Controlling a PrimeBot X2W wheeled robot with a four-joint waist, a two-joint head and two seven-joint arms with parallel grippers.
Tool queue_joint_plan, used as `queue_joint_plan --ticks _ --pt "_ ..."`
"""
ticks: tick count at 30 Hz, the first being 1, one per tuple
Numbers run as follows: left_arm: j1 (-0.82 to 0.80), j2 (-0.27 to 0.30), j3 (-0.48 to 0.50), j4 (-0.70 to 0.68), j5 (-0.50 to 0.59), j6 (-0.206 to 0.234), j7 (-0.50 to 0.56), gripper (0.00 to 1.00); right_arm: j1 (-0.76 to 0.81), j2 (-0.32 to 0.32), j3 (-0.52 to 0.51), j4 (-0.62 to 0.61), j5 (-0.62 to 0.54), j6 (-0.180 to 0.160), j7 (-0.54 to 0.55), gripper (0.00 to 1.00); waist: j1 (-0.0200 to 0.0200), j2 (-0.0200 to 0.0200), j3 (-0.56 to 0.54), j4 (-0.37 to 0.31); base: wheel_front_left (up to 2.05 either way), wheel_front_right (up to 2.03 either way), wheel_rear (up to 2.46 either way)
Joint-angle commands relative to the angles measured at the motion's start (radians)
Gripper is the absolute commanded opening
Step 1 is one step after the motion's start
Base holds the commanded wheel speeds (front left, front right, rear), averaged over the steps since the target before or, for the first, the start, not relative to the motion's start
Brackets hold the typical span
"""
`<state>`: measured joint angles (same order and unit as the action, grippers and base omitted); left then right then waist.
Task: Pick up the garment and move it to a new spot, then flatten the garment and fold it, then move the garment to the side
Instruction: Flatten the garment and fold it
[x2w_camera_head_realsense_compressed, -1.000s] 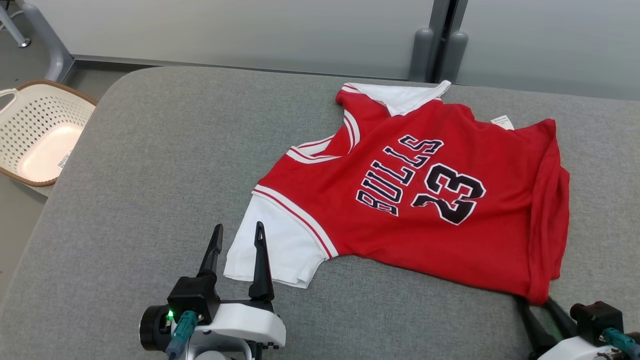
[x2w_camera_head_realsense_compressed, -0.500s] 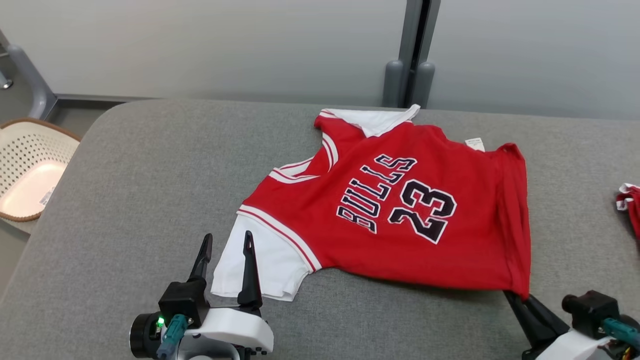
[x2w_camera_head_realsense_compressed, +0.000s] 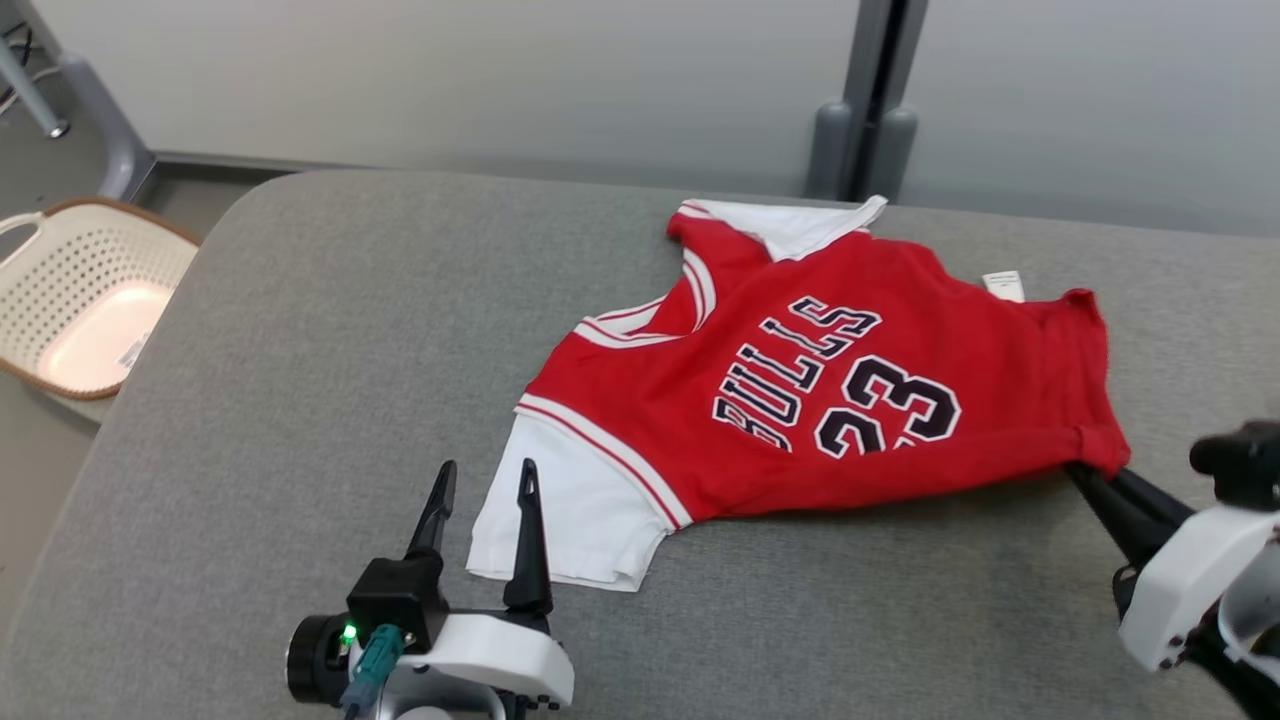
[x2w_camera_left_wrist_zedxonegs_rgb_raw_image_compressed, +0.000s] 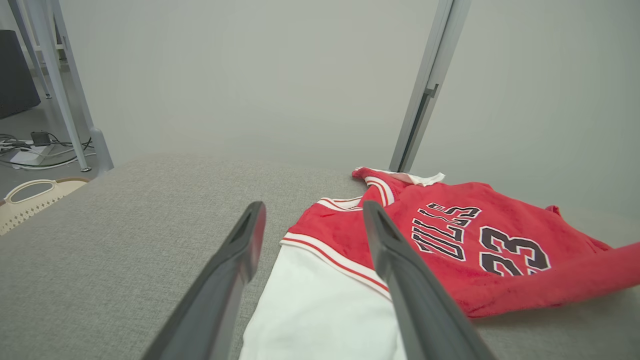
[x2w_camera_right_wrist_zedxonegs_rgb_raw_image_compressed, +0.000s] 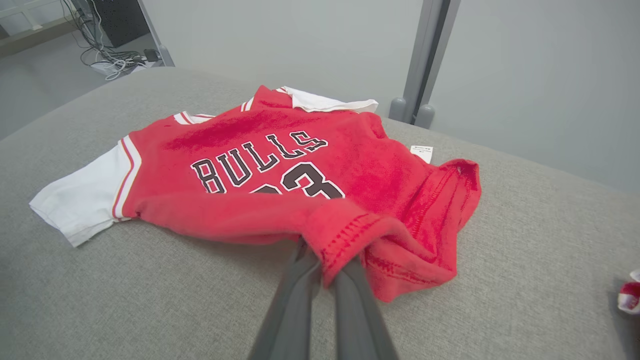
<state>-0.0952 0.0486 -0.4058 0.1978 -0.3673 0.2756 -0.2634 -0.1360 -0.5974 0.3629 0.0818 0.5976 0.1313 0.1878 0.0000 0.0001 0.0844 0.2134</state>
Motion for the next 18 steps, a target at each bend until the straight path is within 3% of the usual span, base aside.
queue_joint_plan --ticks 1,8,14,15,16,18 --pt "-0.024 0.004 -0.011 -0.009 -0.005 0.009 -0.001 1.00 -0.042 -0.023 0.010 0.009 0.030 -0.001 0.039 0.00 0.0000 -0.0001 0.032 0.030 0.00 0.00 0.00" --pt "-0.055 0.004 -0.085 -0.029 -0.030 0.044 -0.001 1.00 -0.204 -0.107 0.104 0.130 0.164 -0.001 0.207 0.00 0.0000 -0.0001 0.093 0.098 0.00 0.00 0.00" --pt "-0.077 0.004 -0.140 -0.046 -0.048 0.072 -0.001 1.00 -0.327 -0.147 0.164 0.291 0.204 -0.001 0.193 0.00 0.0000 -0.0001 0.128 0.141 0.00 0.00 0.00" --pt "-0.079 0.004 -0.147 -0.049 -0.049 0.078 -0.001 1.00 -0.346 -0.152 0.172 0.319 0.202 -0.001 0.180 0.57 0.0000 -0.0001 0.131 0.144 0.00 0.00 0.00" --pt "-0.080 0.004 -0.151 -0.051 -0.052 0.080 -0.001 1.00 -0.359 -0.155 0.178 0.352 0.201 -0.001 0.173 1.00 0.0000 -0.0001 0.134 0.145 0.00 0.00 0.00" --pt "-0.084 0.004 -0.157 -0.055 -0.054 0.089 -0.001 1.00 -0.388 -0.162 0.200 0.398 0.181 -0.001 0.142 1.00 0.0000 -0.0001 0.141 0.146 0.00 0.00 0.00"
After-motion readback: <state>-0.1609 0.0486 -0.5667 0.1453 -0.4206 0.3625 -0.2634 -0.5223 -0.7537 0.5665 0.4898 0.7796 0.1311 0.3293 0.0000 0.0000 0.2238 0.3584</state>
